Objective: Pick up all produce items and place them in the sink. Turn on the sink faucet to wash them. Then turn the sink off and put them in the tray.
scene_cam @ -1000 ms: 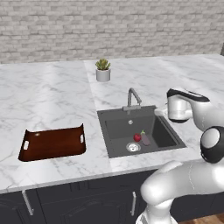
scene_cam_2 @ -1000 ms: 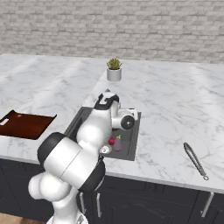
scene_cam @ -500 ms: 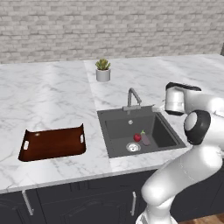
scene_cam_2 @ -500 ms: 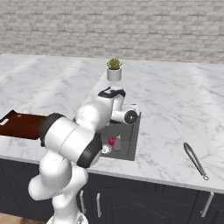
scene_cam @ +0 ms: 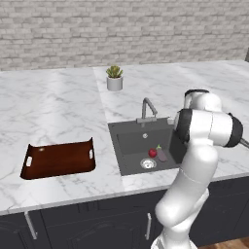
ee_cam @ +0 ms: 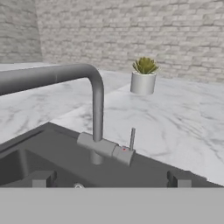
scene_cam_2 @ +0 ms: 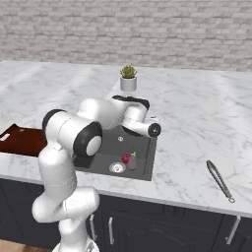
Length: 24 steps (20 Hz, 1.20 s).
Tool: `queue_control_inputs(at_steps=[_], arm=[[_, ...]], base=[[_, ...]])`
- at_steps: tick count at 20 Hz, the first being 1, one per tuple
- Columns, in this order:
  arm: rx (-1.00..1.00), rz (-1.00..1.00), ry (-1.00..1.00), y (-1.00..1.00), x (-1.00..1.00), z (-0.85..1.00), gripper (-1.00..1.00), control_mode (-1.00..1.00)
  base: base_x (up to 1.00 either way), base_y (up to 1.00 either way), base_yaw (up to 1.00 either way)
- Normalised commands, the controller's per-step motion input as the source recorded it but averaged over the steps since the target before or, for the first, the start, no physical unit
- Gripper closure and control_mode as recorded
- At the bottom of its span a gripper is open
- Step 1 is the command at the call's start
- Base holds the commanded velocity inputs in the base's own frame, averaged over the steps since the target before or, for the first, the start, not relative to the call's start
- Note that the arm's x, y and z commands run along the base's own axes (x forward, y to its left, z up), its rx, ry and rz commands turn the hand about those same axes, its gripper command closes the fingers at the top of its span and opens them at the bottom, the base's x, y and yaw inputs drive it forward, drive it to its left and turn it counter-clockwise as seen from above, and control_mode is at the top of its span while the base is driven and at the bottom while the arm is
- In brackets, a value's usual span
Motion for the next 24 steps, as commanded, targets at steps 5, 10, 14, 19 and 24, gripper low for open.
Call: queue_control_inputs(at_steps=[5, 10, 14, 19, 24], arm=[[0.00, 0.07, 0.00, -0.15, 0.26, -0.05, -1.00, -1.00], [0.00, 0.04, 0.00, -0.03, 0.32, 0.00, -1.00, -1.00], [0.00, 0.03, 0.00, 0.00, 0.29, 0.00, -1.00, -1.00], [0.00, 0.01, 0.01, 0.02, 0.27, 0.00, -1.00, -1.00], [0.00, 0.00, 0.04, 0.11, 0.27, 0.00, -1.00, -1.00]], base=[[0.00, 0.00, 0.00], [0.00, 0.00, 0.00], [0.00, 0.00, 0.00], [0.00, 0.00, 0.00], [0.00, 0.00, 0.00]])
